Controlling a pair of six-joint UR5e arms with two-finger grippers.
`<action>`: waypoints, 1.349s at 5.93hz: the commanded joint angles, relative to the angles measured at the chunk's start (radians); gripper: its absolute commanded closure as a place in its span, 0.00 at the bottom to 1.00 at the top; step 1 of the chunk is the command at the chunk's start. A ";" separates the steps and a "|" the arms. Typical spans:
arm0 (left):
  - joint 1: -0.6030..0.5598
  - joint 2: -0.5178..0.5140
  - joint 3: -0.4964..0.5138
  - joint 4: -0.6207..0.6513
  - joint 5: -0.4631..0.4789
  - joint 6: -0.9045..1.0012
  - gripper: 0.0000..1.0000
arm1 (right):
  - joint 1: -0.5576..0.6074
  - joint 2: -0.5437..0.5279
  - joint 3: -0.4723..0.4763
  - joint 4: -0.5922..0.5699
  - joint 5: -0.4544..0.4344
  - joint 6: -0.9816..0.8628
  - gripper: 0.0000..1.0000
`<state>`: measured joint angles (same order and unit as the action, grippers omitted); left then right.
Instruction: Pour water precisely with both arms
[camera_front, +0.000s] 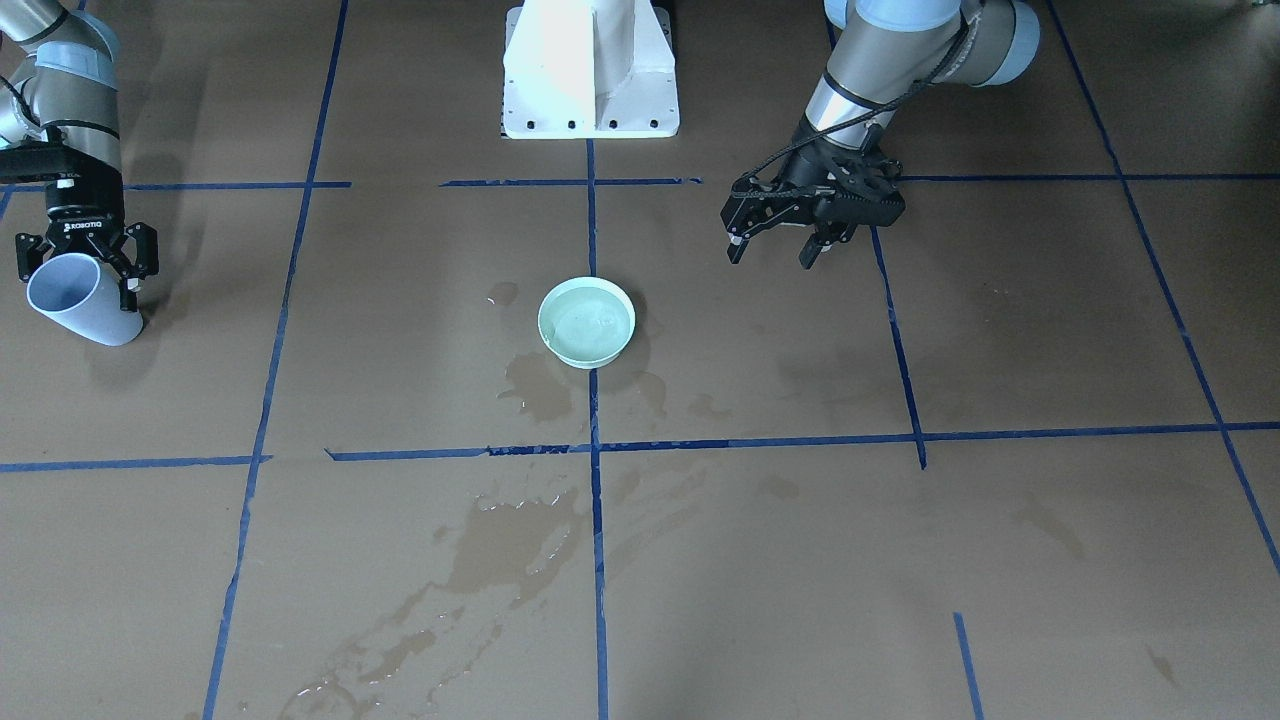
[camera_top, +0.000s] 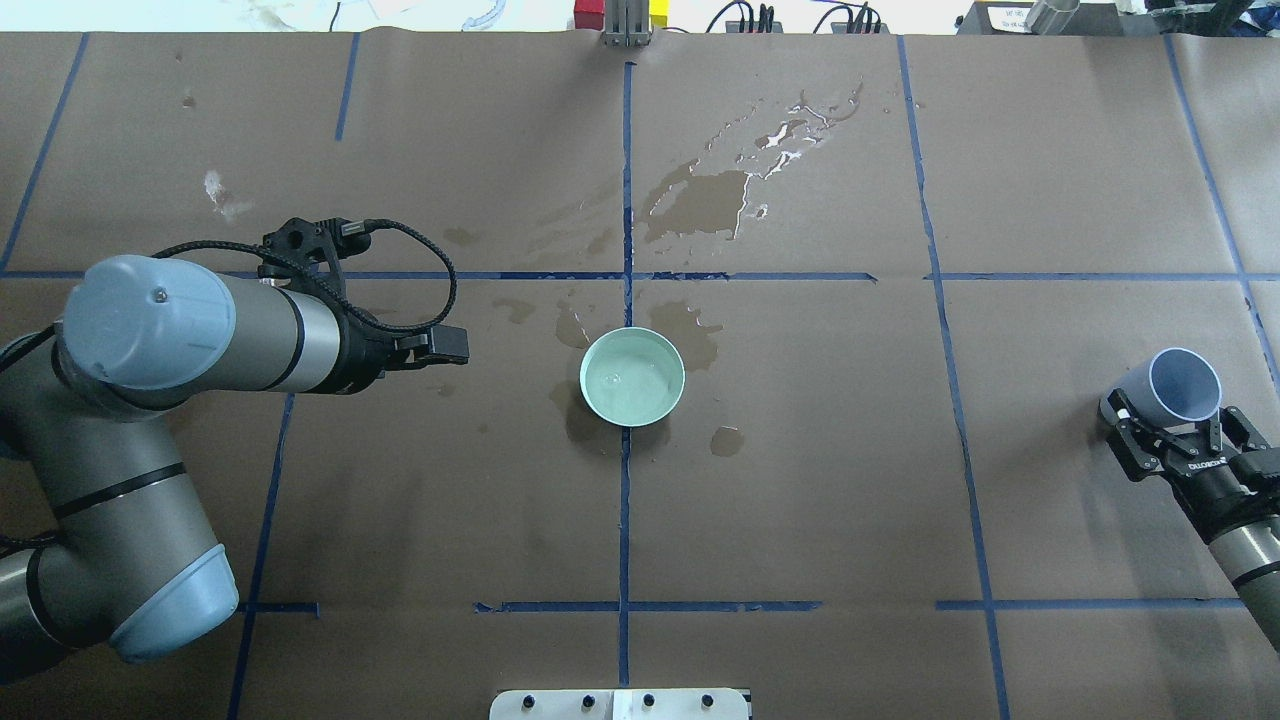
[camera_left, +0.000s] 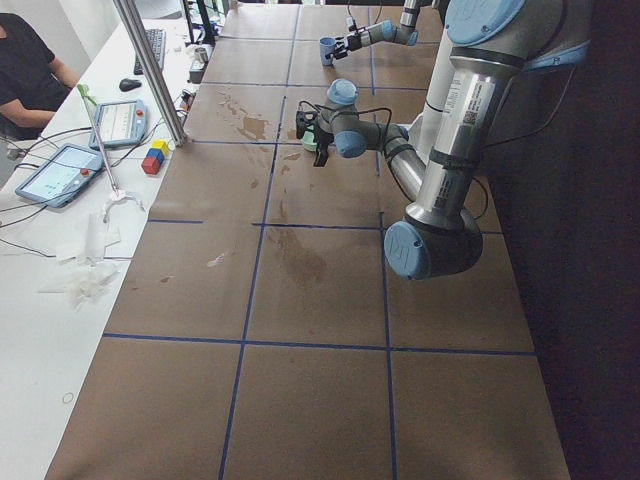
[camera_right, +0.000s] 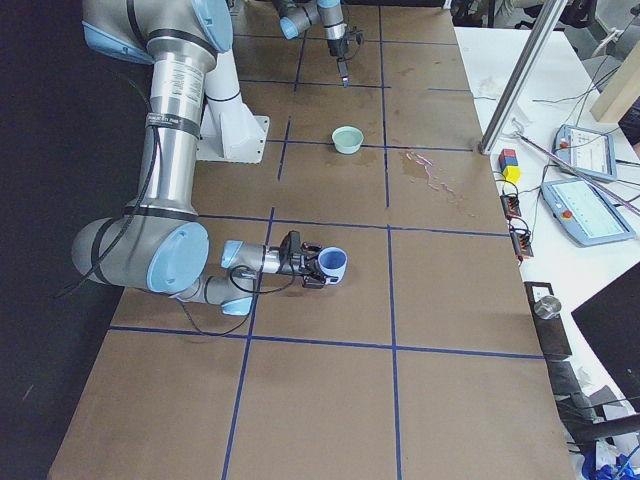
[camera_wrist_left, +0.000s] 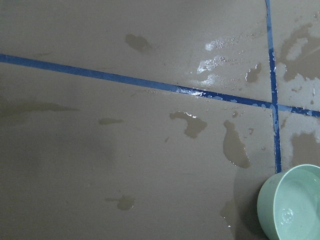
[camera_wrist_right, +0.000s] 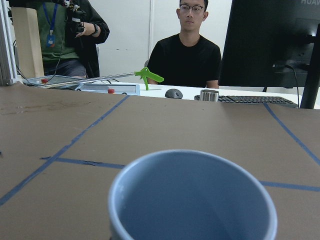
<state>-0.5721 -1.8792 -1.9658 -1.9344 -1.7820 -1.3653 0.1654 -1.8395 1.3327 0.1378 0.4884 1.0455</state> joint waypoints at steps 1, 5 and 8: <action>0.000 0.000 -0.002 0.000 0.001 0.000 0.00 | 0.000 -0.004 0.002 0.002 0.001 -0.016 0.00; 0.001 0.002 -0.013 0.000 0.001 -0.002 0.00 | 0.003 -0.030 0.037 0.047 0.001 -0.051 0.00; 0.015 0.002 -0.015 0.002 0.022 -0.002 0.00 | 0.005 -0.116 0.136 0.094 0.013 -0.094 0.00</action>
<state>-0.5606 -1.8777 -1.9802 -1.9339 -1.7620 -1.3667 0.1702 -1.9057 1.4223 0.2281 0.4952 0.9610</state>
